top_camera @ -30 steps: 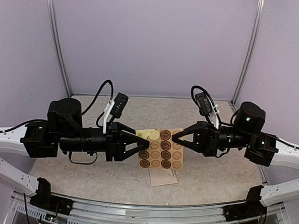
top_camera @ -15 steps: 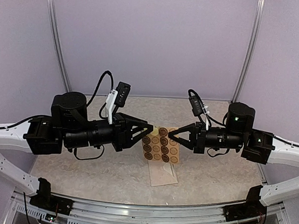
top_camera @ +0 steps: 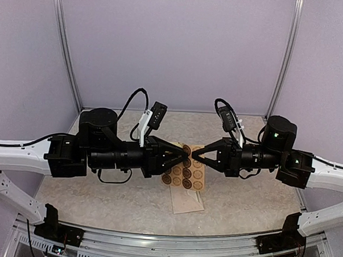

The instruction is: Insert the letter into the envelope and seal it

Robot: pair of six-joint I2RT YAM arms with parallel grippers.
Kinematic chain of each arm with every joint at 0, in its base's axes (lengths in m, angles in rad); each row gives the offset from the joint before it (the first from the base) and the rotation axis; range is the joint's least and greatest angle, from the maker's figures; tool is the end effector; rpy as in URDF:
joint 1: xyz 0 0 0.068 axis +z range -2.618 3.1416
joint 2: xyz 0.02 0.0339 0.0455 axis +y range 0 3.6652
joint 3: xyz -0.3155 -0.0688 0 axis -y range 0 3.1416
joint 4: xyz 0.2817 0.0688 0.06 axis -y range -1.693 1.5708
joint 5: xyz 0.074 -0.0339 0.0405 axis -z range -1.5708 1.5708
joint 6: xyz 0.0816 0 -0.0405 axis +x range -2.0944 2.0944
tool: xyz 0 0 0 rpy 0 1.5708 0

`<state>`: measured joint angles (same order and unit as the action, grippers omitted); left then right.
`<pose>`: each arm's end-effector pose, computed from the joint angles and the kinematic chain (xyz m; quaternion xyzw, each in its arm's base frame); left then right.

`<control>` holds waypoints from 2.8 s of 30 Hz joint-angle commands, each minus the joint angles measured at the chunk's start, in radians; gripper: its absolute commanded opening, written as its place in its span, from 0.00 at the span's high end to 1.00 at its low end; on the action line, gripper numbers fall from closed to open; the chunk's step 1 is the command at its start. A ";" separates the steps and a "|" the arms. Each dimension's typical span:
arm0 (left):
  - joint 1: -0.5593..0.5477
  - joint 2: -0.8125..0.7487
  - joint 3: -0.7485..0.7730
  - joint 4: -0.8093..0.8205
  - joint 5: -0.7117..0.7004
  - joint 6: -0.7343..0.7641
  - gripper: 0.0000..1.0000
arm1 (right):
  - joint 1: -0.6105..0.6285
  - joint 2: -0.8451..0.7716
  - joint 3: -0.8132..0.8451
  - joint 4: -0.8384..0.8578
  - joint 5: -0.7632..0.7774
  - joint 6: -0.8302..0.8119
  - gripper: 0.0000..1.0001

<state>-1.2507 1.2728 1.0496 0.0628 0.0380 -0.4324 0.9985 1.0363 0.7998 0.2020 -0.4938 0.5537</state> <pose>0.1131 -0.3511 0.3864 0.3142 0.6936 -0.4929 0.4210 0.1261 0.2672 0.3723 -0.3195 0.6428 0.5974 0.3577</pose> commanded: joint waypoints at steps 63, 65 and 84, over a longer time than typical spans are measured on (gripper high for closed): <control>0.045 0.055 -0.033 0.201 0.230 -0.123 0.94 | -0.003 0.016 -0.026 0.107 -0.144 -0.017 1.00; 0.045 0.053 -0.038 0.202 0.228 -0.124 0.96 | -0.003 0.006 -0.029 0.118 -0.148 -0.015 1.00; 0.061 0.015 -0.093 0.216 0.229 -0.155 0.94 | -0.004 -0.032 -0.053 0.155 -0.155 -0.002 1.00</control>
<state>-1.1988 1.3090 0.9821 0.2863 0.2630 -0.5819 0.9985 1.0405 0.7498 0.3042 -0.6495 0.5488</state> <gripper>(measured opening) 0.039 0.002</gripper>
